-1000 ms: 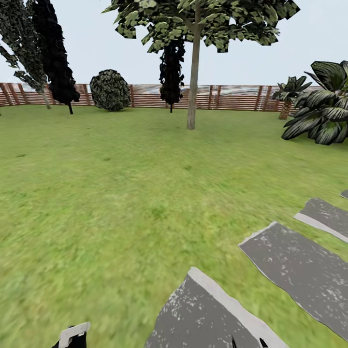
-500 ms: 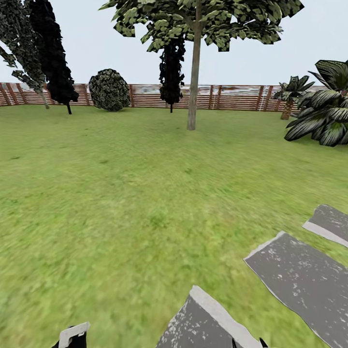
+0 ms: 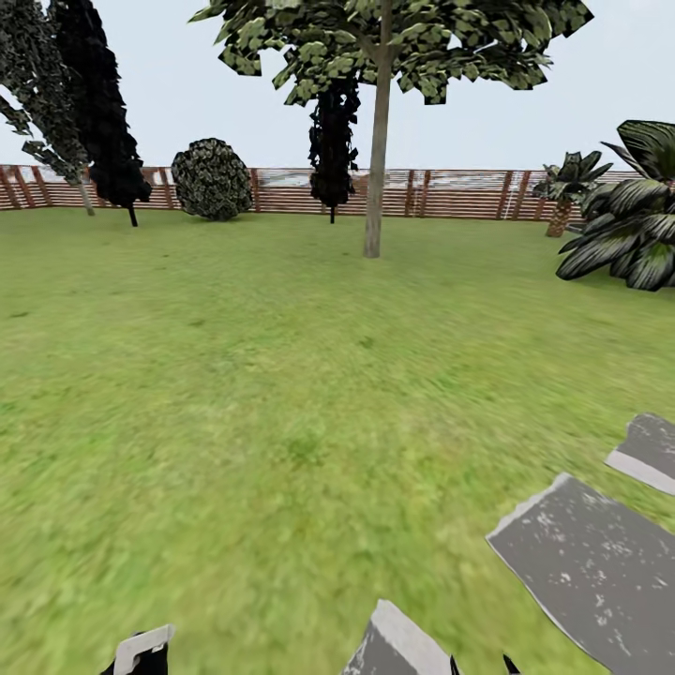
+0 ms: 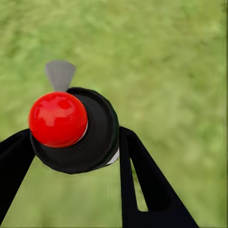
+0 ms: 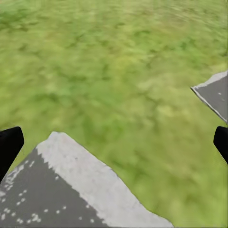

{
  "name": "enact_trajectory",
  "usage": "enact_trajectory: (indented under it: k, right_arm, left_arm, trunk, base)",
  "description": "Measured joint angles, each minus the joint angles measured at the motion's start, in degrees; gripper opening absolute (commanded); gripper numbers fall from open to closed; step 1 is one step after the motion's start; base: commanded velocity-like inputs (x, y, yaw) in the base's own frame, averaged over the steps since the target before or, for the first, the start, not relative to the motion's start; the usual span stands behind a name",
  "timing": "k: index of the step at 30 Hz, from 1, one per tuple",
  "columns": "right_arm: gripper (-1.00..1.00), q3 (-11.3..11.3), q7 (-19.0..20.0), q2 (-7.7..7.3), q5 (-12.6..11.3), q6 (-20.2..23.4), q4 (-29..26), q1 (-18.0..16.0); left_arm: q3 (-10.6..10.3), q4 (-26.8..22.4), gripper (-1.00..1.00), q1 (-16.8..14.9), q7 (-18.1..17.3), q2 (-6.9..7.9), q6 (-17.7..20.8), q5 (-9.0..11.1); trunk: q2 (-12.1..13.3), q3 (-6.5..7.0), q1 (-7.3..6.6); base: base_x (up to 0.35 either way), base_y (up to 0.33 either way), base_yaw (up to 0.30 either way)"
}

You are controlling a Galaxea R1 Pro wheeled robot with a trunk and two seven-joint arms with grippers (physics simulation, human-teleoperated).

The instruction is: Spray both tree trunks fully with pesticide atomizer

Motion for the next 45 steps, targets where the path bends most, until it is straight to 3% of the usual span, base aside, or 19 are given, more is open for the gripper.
enact_trajectory:
  k: [45]
  right_arm:
    - [1.0, 0.03, 0.0, 0.01, 0.0, 0.02, 0.0, 0.0]
  left_arm:
    - [0.0, 0.0, -1.0, 0.0, 0.09, 0.0, 0.04, 0.0]
  trunk:
    - [0.0, 0.0, 0.0]
  base:
    - [0.34, 0.0, 0.0]
